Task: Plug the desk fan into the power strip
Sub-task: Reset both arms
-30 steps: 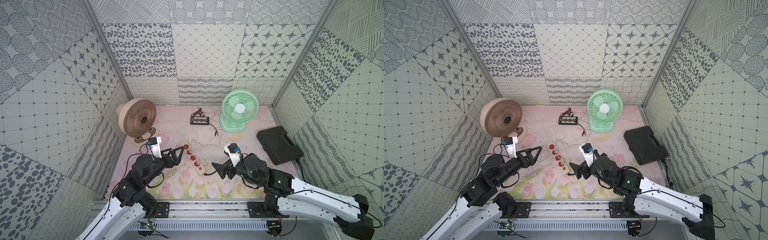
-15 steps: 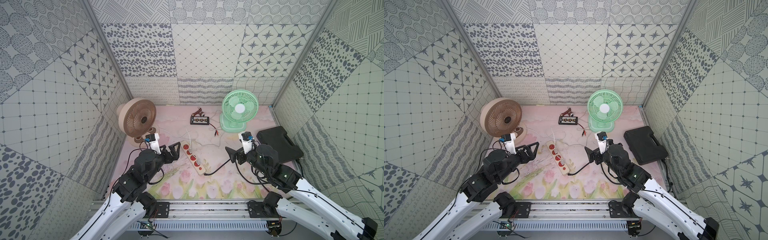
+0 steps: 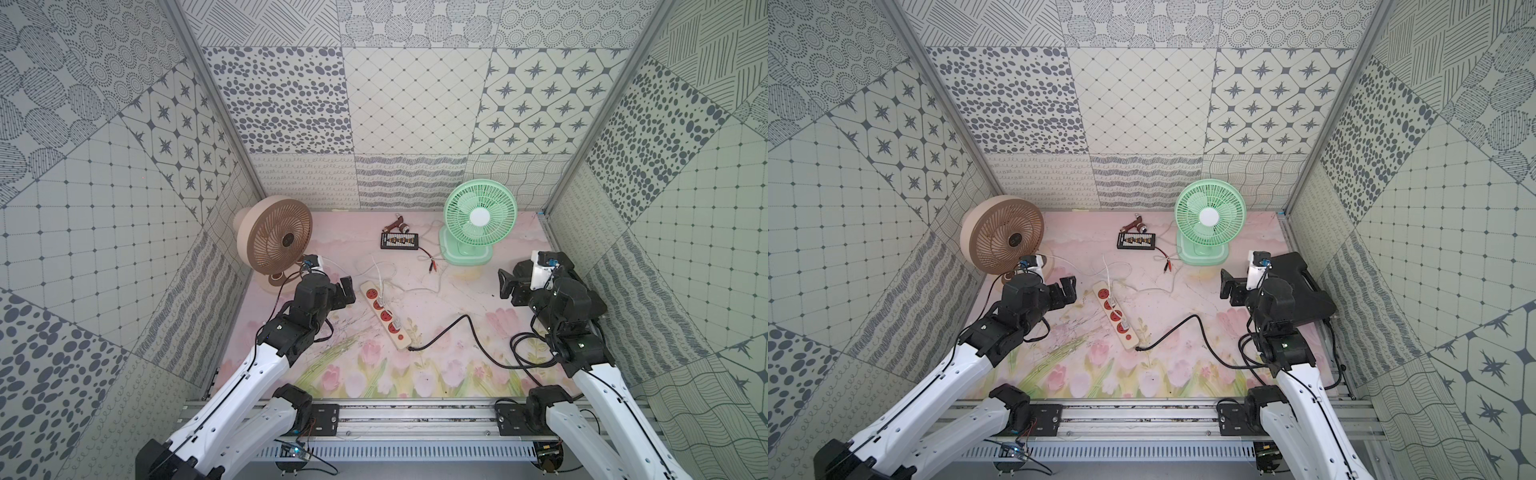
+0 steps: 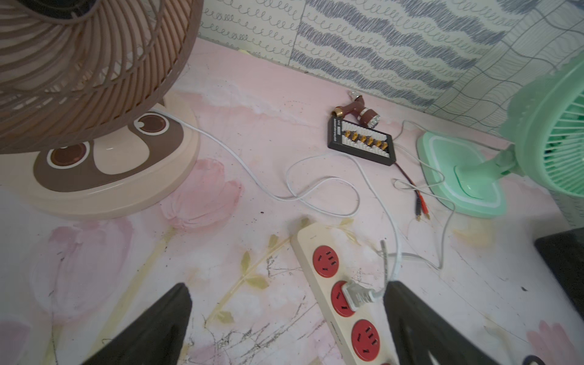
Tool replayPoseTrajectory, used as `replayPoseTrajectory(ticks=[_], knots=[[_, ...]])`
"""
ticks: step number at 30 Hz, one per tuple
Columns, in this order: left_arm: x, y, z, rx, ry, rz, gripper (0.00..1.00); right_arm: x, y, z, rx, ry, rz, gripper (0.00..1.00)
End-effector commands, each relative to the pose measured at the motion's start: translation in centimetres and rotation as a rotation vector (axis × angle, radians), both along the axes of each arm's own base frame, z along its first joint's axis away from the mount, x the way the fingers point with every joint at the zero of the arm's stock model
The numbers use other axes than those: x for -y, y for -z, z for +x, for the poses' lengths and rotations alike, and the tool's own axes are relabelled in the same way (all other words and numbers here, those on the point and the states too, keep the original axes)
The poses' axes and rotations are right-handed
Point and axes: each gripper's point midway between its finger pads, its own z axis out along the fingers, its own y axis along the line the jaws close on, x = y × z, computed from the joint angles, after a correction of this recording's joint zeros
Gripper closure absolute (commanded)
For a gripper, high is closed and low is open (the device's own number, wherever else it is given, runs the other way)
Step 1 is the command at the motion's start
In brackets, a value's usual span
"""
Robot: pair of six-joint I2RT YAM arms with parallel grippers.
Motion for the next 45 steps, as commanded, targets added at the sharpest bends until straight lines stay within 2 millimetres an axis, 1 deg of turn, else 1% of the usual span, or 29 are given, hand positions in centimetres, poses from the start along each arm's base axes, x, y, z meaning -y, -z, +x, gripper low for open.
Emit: replayPoseTrajectory(ticks=[1, 5, 7, 12, 15, 17, 20, 25, 32, 36, 38, 42, 45], knots=[[-2.5, 2.0, 2.0, -0.011, -0.02, 0.002, 0.0, 1.4, 0.1, 0.3, 0.055, 0.011, 0.066, 0.03], [-4.4, 4.4, 2.5, -0.067, -0.055, 0.005, 0.01, 4.5, 2.7, 0.4, 0.052, 0.101, 0.127, 0.03], [-5.1, 5.4, 2.8, -0.087, -0.072, 0.024, 0.0, 5.4, 3.8, 0.4, 0.053, 0.134, 0.157, 0.03], [-4.9, 6.9, 3.6, -0.095, -0.016, 0.076, 0.01, 6.2, 5.7, 0.5, 0.06, 0.172, 0.161, 0.03], [-5.5, 7.9, 4.1, -0.096, -0.035, 0.086, 0.01, 6.7, 6.9, 0.3, 0.07, 0.202, 0.145, 0.03], [-5.7, 8.8, 4.5, -0.109, -0.04, 0.084, 0.01, 6.8, 7.1, 0.2, 0.083, 0.21, 0.134, 0.03], [-5.3, 9.5, 5.0, -0.082, -0.01, 0.073, 0.01, 7.1, 7.0, 0.3, 0.099, 0.218, 0.115, 0.03], [-3.5, 9.0, 5.6, 0.043, 0.128, 0.097, 0.01, 7.0, 7.3, 0.7, 0.111, 0.217, 0.089, 0.03], [-4.6, 8.7, 6.9, 0.094, 0.069, 0.109, 0.01, 6.1, 8.3, 1.9, 0.117, 0.212, 0.024, 0.03], [-4.6, 9.3, 7.8, 0.092, 0.074, 0.125, 0.0, 5.4, 9.0, 3.2, 0.105, 0.194, -0.003, 0.03], [-4.6, 9.5, 7.9, 0.111, 0.081, 0.142, 0.0, 5.1, 9.3, 3.9, 0.101, 0.188, -0.013, 0.03], [-4.3, 9.2, 7.9, 0.146, 0.108, 0.161, 0.0, 5.5, 9.3, 5.2, 0.101, 0.206, -0.025, 0.03], [-4.0, 9.3, 7.9, 0.173, 0.13, 0.172, 0.01, 5.1, 9.2, 6.0, 0.112, 0.184, -0.023, 0.03]])
